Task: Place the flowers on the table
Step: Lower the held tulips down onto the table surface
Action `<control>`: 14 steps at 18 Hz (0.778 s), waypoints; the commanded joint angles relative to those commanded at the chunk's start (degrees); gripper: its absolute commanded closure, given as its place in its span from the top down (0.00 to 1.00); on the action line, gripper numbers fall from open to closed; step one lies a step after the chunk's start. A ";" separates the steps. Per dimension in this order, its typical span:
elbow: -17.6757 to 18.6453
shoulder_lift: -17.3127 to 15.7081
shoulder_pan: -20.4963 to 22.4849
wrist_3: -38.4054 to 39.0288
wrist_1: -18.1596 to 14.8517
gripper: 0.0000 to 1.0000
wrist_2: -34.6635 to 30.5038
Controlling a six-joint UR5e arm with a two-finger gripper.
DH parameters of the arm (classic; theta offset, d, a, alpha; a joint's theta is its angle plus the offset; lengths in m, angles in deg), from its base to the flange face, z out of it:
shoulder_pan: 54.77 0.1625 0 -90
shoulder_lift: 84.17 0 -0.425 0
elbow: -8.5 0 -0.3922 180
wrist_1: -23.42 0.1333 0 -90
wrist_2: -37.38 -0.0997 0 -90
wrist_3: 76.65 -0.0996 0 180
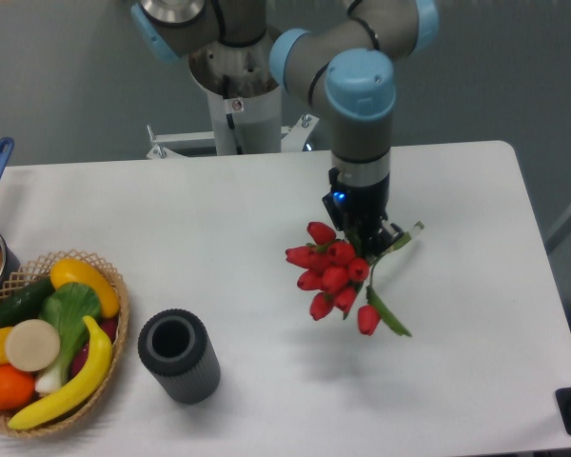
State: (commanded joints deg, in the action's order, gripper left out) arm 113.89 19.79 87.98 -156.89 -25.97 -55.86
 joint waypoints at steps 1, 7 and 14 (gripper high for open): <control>0.00 1.05 -1.14 0.09 -0.17 0.30 -0.18; 0.44 5.46 -4.41 1.58 -0.26 0.31 -0.54; 1.67 6.08 -5.02 2.11 0.53 0.90 -0.19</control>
State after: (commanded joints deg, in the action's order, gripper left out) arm 115.55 25.86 82.96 -154.79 -25.45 -56.05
